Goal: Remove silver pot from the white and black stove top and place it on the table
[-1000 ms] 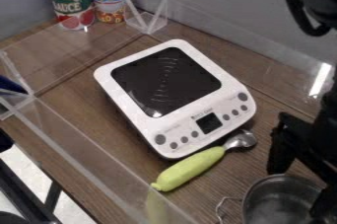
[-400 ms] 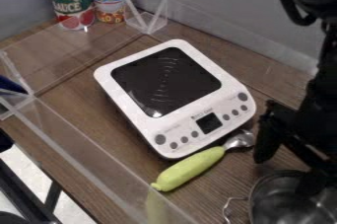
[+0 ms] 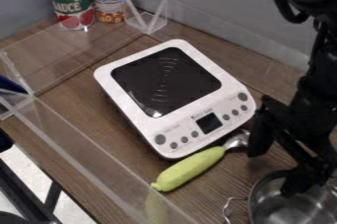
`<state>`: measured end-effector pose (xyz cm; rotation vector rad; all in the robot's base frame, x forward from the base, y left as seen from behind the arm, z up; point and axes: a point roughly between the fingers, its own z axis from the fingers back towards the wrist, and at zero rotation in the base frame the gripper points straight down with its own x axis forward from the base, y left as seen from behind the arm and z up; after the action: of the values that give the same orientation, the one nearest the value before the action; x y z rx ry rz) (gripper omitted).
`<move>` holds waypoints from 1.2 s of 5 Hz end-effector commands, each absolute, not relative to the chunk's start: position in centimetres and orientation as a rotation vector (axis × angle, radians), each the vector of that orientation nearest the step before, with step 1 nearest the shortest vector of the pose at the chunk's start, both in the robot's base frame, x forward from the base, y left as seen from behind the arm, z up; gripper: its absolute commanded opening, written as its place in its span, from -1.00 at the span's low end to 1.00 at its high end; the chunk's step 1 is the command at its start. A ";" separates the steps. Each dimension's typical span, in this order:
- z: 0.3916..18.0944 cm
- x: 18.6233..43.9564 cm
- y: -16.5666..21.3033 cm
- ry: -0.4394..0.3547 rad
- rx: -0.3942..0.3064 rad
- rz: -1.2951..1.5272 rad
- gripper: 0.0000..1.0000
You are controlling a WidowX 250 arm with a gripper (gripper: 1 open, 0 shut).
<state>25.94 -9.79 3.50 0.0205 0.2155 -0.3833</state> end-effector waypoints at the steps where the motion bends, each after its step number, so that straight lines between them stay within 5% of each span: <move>1: 5.7 26.3 -10.1 0.145 0.023 -0.489 1.00; 6: 4.7 26.6 -11.5 0.162 0.022 -0.446 1.00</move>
<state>26.28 -11.43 3.93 0.0251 0.1935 -0.4488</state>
